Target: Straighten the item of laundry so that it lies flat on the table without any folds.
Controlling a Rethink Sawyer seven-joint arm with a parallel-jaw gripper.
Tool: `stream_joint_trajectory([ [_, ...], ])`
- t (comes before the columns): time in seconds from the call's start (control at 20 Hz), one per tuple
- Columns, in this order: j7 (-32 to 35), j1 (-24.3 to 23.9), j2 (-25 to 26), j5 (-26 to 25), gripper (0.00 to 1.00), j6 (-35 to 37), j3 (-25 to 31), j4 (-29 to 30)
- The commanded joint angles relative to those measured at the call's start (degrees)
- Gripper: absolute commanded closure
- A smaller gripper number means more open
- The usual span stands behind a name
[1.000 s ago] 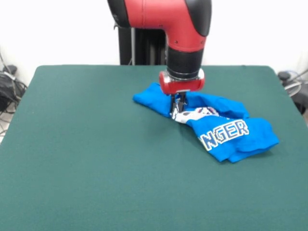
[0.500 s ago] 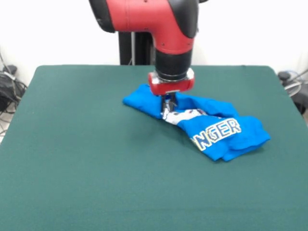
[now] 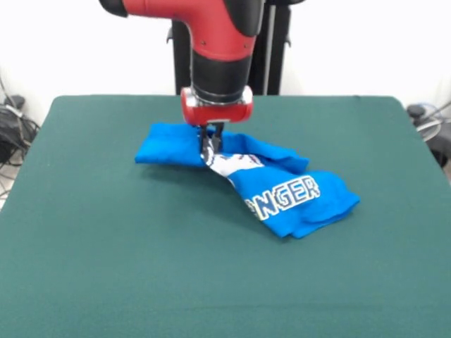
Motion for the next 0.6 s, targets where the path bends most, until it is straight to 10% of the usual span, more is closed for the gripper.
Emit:
stream_joint_trajectory([
  [0.05, -7.5, 0.7, -7.7, -1.3, 1.0, 13.0, 4.0, -2.8],
  [0.6, -8.2, -2.4, -10.9, -2.0, 1.0, 14.1, 7.1, -0.7],
])
